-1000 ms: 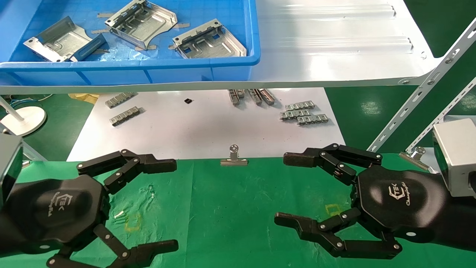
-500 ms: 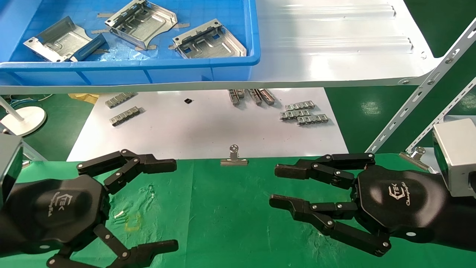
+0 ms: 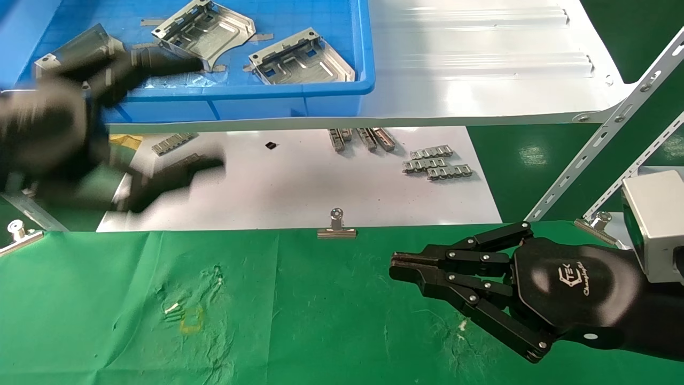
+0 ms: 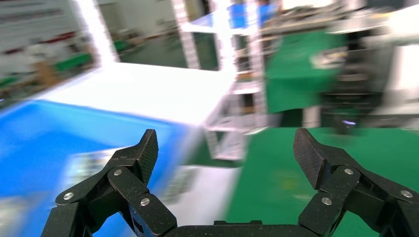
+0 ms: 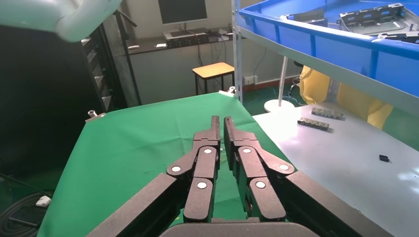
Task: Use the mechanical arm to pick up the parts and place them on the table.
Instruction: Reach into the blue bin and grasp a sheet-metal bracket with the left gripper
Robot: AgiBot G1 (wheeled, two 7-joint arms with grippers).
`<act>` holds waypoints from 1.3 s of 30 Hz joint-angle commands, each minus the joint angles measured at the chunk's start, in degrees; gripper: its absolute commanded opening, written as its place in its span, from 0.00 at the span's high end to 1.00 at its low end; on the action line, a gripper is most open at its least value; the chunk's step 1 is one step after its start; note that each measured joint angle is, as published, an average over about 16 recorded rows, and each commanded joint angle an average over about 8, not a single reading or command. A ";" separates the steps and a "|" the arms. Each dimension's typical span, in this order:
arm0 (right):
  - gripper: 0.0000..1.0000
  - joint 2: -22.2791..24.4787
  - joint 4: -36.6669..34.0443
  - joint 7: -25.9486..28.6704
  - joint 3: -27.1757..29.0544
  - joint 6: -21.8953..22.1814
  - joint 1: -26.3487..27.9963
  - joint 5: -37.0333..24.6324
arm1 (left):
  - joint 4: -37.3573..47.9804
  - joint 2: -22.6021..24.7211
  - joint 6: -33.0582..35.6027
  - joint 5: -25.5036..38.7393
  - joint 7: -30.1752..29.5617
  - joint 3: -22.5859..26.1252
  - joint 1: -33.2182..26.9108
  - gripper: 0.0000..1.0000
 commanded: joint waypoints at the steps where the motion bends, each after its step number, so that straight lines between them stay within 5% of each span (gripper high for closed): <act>1: 1.00 0.00 0.00 0.00 0.00 0.00 0.00 0.00 | 3.36 1.49 -1.23 3.27 -1.06 1.08 -5.90 0.00; 7: 1.00 0.00 0.00 0.00 0.00 0.00 0.00 0.00 | 24.89 11.30 -10.04 18.61 -1.62 8.12 -22.55 0.00; 13: 1.00 0.00 0.00 0.00 0.00 0.00 0.00 0.00 | 41.76 19.31 -22.28 28.27 -1.25 12.37 -31.29 0.00; 16: 0.91 0.00 0.00 0.00 0.00 0.00 0.00 0.00 | 47.86 22.10 -26.83 31.09 -1.59 13.83 -33.34 0.32; 21: 0.31 0.00 0.00 0.00 0.00 0.00 0.00 0.00 | 54.55 24.94 -30.39 33.90 -2.41 15.52 -35.25 0.95; 22: 0.19 0.00 0.00 0.00 0.00 0.00 0.00 0.00 | 55.36 25.25 -30.51 34.17 -2.53 15.71 -35.51 1.00; 25: 0.00 0.00 0.00 0.00 0.00 0.00 0.00 0.00 | 57.02 25.75 -29.97 34.57 -2.64 15.99 -36.20 1.00; 39: 0.00 0.00 0.00 0.00 0.00 0.00 0.00 0.00 | 59.23 25.55 -25.37 34.36 -0.72 15.92 -37.25 1.00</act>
